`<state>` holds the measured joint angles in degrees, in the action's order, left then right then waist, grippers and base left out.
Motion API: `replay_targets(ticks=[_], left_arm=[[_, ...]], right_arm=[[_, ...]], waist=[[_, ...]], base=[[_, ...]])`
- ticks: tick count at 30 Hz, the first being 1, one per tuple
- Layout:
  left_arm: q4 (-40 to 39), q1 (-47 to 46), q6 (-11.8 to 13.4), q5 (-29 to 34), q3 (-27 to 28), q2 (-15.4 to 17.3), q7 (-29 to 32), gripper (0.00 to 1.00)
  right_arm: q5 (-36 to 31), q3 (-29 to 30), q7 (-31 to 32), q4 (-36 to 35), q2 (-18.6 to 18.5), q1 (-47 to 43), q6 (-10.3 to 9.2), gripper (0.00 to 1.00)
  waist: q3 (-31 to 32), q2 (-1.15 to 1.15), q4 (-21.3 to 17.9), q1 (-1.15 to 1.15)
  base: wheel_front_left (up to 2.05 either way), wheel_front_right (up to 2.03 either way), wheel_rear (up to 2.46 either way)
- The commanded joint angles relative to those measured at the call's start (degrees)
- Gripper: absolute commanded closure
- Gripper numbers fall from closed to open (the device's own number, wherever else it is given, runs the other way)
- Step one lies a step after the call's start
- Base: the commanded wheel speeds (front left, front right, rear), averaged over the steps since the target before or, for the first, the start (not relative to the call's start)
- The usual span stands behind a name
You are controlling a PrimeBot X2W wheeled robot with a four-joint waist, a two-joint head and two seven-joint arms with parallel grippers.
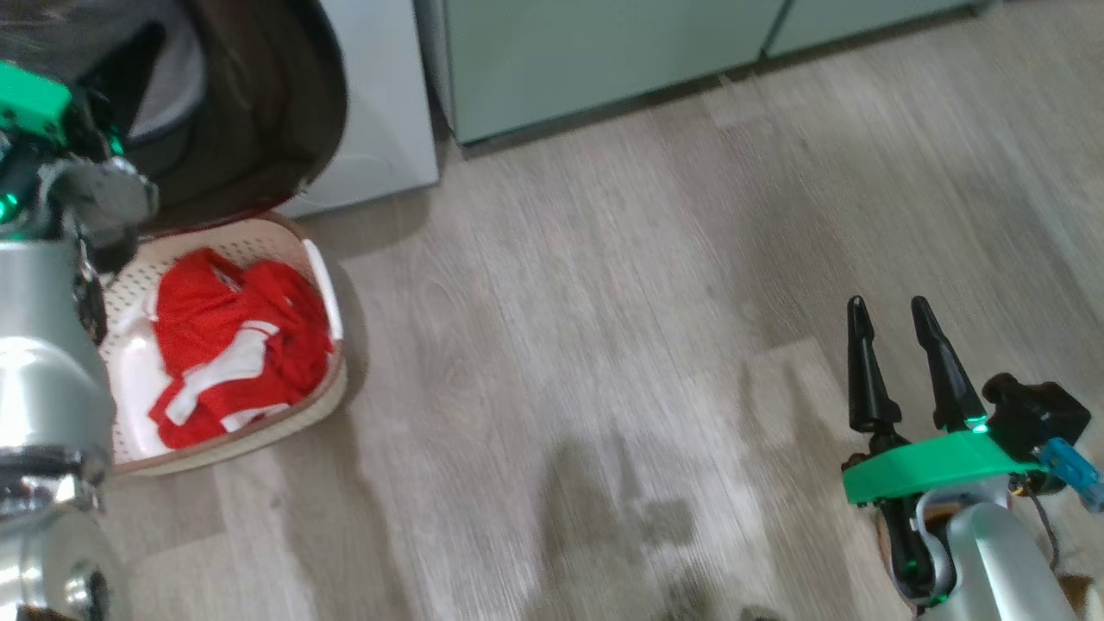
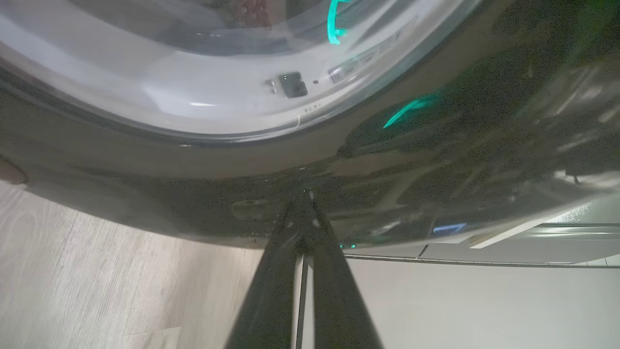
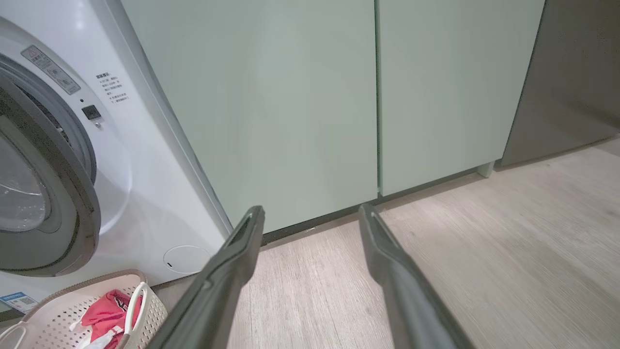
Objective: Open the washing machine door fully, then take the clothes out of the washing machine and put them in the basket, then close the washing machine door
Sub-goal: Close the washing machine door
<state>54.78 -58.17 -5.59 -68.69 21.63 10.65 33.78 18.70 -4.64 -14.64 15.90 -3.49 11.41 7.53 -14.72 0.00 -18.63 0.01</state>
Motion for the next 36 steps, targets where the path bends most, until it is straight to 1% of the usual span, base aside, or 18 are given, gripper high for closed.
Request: replay_targets(ticks=[1, 2, 3, 5, 6, 7, 9, 13, 17, 21, 22, 24, 27, 29, 31, 33, 34, 36], left_arm=[[-1.53, 0.83, -0.71, -0.37, 0.66, 1.95, -0.32, 1.00], [-1.46, 1.65, -0.95, -0.37, 0.57, 1.73, -0.49, 0.95], [-1.47, 2.62, -1.18, -0.25, 0.36, 1.45, -0.71, 0.76], [-1.80, 4.87, -1.53, 0.00, -0.03, 1.00, -1.43, 0.42], [-2.06, 6.15, -1.64, 0.06, -0.10, 0.85, -1.92, 0.10], [-2.37, 7.54, -1.73, 0.28, -0.30, 0.69, -2.55, 0.00], [-3.60, 10.73, -1.84, 1.41, -1.33, 0.64, -4.33, 0.00], [-8.87, 18.35, -1.88, 2.49, -3.66, 0.32, -8.14, 0.00], [-16.23, 26.29, -1.89, 5.00, -8.11, 1.10, -14.57, 0.00], [-22.67, 33.43, -1.89, 8.48, -15.14, 3.37, -22.93, 0.00], [-22.67, 33.43, -1.89, 8.48, -15.14, 3.37, -22.93, 0.00], [-25.25, 36.20, -1.89, 9.99, -19.26, 4.96, -28.19, 0.00], [-26.97, 39.59, -1.89, 12.33, -25.50, 8.03, -36.73, 0.00], [-26.63, 41.14, -1.89, 14.48, -29.42, 10.30, -43.22, 0.00], [-25.33, 41.96, -1.89, 17.25, -32.85, 12.11, -47.37, 0.00], [-24.29, 42.25, -1.89, 20.01, -34.20, 13.05, -48.59, 0.00], [-24.81, 42.15, -1.90, 21.88, -33.35, 13.09, -48.69, 0.00], [-26.96, 42.83, -1.90, 25.97, -29.19, 12.08, -48.73, 0.00]], right_arm=[[-0.31, -1.01, -0.36, -1.40, -0.82, -0.64, -0.04, 0.00], [-0.32, -1.09, -0.36, -1.34, -1.03, -0.86, -0.04, 0.00], [-0.31, -1.06, -0.36, -1.28, -1.22, -1.12, -0.04, 0.00], [-0.34, -1.17, -0.36, -1.17, -1.48, -1.70, -0.04, 0.00], [-0.34, -1.28, -0.36, -1.09, -1.60, -2.02, -0.04, 0.00], [-0.31, -1.29, -0.36, -1.00, -1.74, -2.38, -0.04, 0.00], [-0.33, -1.38, -0.36, -0.91, -1.89, -3.07, -0.04, 0.00], [-0.31, -1.13, -0.36, -0.71, -2.30, -4.53, -0.04, 0.00], [-0.31, -0.53, -0.36, -0.77, -2.59, -5.36, -0.04, 0.00], [-0.26, 0.77, -0.36, -1.22, -2.55, -5.90, -0.04, 0.00], [-0.26, 0.77, -0.36, -1.22, -2.55, -5.90, -0.04, 0.00], [-0.30, 0.94, -0.36, -1.40, -2.60, -6.19, -0.04, 0.00], [-0.35, 1.19, -0.36, -1.53, -2.60, -6.54, -0.04, 0.00], [-0.36, 1.37, -0.36, -1.59, -2.52, -6.71, -0.04, 0.00], [-0.38, 1.52, -0.36, -1.62, -2.40, -6.84, -0.04, 0.00], [-0.46, 1.68, -0.36, -1.71, -2.24, -7.09, -0.04, 0.00], [-0.61, 1.72, -0.36, -1.76, -2.19, -7.26, -0.04, 0.00], [-0.82, 1.81, -0.36, -1.92, -2.02, -7.56, -0.04, 0.00]], waist=[[2.57, 0.00, 2.17, -0.01], [3.33, 0.00, 2.76, -0.01], [4.26, 0.00, 3.46, -0.01], [6.02, 0.00, 4.71, -0.01], [6.85, 0.00, 5.25, -0.01], [7.80, 0.00, 5.92, -0.01], [9.51, 0.00, 7.04, -0.01], [12.55, 0.00, 9.13, -0.01], [13.98, 0.00, 10.77, -0.01], [14.58, 0.00, 12.40, -0.01], [14.58, 0.00, 12.40, -0.01], [14.66, 0.00, 12.99, -0.01], [14.77, 0.00, 13.51, -0.01], [14.78, 0.00, 13.72, -0.01], [14.83, 0.00, 13.88, -0.01], [14.85, 0.00, 14.02, -0.01], [14.80, 0.00, 14.14, -0.01], [14.70, 0.00, 14.25, -0.01]], base=[[0.00, 0.00, 0.00], [0.00, 0.00, 0.00], [0.00, 0.00, 0.00], [0.00, 0.00, 0.00], [0.00, 0.00, 0.00], [0.00, 0.00, 0.00], [0.00, 0.00, 0.00], [0.00, 0.00, 0.00], [0.00, 0.00, 0.00], [0.00, 0.00, 0.00], [0.00, 0.00, 0.00], [0.00, 0.00, 0.00], [0.00, 0.00, 0.00], [0.00, 0.00, 0.00], [0.00, 0.00, 0.00], [0.00, 0.00, 0.00], [0.00, 0.00, 0.00], [0.00, 0.00, 0.00]])
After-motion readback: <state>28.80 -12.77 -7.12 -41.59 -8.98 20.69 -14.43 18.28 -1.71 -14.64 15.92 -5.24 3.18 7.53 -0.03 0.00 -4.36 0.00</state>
